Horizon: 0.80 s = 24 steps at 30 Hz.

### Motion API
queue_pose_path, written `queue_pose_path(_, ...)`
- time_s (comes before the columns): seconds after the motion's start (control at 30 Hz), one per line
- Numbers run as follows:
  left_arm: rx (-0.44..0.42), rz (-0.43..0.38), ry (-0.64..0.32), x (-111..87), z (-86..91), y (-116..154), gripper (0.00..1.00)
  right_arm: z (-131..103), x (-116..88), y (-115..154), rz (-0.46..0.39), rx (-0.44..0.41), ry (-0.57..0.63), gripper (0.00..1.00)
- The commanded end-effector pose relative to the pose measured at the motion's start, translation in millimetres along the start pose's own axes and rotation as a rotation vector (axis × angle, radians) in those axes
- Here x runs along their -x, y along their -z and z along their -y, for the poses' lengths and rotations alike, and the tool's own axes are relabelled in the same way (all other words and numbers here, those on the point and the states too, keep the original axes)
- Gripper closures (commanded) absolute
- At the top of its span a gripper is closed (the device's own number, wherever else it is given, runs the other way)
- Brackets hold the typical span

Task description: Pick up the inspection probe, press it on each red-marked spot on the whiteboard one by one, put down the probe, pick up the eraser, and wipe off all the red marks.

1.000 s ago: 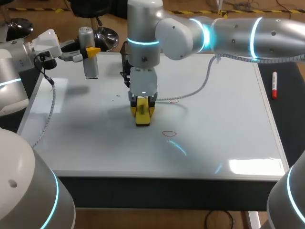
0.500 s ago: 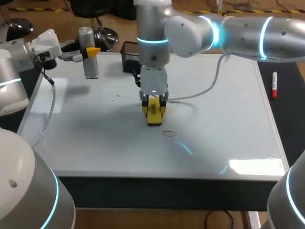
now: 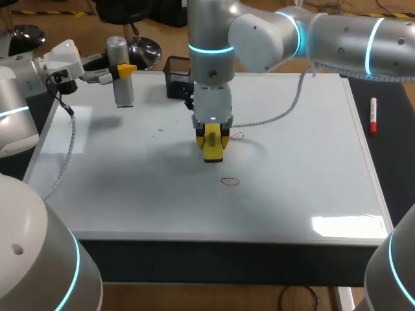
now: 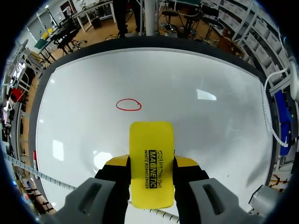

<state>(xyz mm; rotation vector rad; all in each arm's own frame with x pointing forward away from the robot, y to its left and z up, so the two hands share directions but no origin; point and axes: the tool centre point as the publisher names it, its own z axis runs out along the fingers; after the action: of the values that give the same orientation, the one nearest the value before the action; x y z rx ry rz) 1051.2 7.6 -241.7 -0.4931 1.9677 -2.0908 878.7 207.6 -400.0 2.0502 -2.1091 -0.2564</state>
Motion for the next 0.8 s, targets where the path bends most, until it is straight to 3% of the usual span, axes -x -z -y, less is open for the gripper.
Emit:
queue_pose_path(0.03,-0.002,0.003,-0.002,-0.9,0.7,0,1.0,-2,-9,6,0.008,-0.019,-0.003,1.0)
queue_pose_path(0.27,-0.002,0.003,-0.002,-0.9,0.7,0,1.0,18,-38,12,0.044,-0.045,-0.099,1.0)
queue_pose_path(0.8,-0.002,0.003,-0.002,-0.9,0.7,0,1.0,91,-171,28,0.078,-0.091,-0.486,1.0)
